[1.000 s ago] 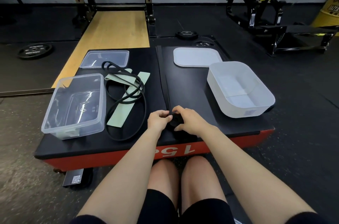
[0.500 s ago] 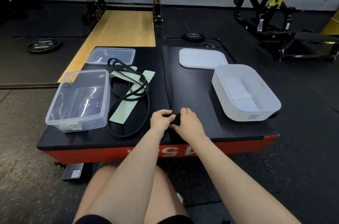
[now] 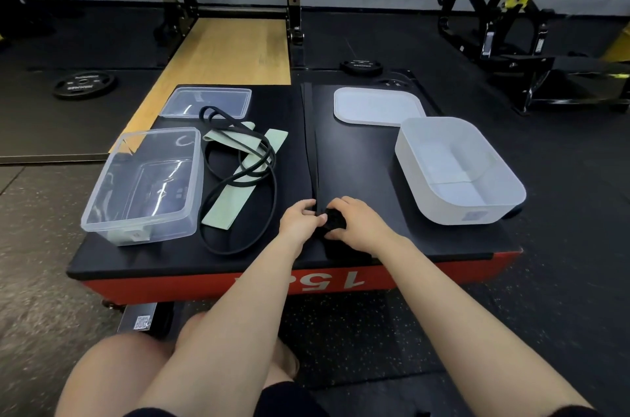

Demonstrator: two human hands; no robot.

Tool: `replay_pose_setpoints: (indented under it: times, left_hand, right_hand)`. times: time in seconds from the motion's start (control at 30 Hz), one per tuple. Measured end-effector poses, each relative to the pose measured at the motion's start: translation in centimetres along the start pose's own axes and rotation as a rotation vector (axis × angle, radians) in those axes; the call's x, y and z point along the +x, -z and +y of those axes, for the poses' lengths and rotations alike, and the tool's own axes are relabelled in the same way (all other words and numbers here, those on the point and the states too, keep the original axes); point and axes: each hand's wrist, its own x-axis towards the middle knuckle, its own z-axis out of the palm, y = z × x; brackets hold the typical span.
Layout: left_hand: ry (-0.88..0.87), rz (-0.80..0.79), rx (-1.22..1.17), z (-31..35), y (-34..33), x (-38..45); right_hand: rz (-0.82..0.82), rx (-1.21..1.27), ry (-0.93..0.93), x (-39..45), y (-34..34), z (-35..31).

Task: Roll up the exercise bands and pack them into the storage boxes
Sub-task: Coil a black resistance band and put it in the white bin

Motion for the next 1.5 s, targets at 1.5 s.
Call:
replay_pose_setpoints:
  times: [1.5]
  left_hand:
    - [0.003,0.068,-0.062,0.7,-0.5,-0.5]
  right_hand:
    - [-0.127,-0.141,0.052,1.0,1.6,-0.1]
